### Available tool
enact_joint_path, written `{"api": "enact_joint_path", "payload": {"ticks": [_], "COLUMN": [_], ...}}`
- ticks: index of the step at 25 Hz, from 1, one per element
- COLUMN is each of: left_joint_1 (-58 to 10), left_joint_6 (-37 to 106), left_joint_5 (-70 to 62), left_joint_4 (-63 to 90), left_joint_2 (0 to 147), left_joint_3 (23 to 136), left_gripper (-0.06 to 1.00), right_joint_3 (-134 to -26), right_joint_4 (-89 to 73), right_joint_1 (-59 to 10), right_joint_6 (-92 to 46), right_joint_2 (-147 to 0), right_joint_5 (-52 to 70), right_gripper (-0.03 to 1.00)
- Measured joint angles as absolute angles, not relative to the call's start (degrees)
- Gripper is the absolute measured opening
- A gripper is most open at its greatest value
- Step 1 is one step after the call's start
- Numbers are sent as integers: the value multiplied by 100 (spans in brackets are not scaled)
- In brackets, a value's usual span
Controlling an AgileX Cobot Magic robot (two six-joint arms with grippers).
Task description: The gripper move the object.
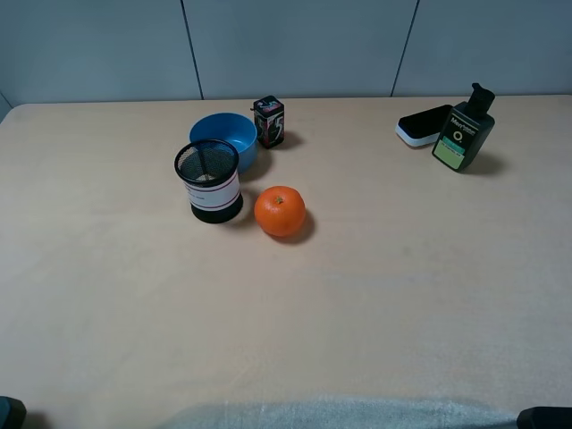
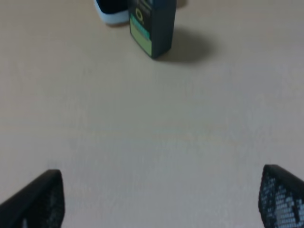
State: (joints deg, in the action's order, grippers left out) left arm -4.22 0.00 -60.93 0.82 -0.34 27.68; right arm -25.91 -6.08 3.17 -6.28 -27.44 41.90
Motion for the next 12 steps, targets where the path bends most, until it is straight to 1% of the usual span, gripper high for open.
{"api": "enact_joint_path", "payload": {"ticks": [3,8,12], "left_joint_1": [-422,-422,-422], "left_joint_6": [0,0,0], "left_joint_5": [-6093,-6093,-6093], "left_joint_4": [82,82,82], "left_joint_2": [-34,-34,-34], "left_joint_3": [2768,2768,2768], "left_gripper": [75,75,75], "right_joint_3": [-2610,-2846,-2858], "right_joint_4": [-614,-603,-629], "right_joint_1": [317,317,317], "right_joint_6": [-600,-566,-559], "right_joint_2": [-2373,-1857,-1474], "right_joint_5": [4250,4798,4927], "right_gripper": [62,62,62]}}
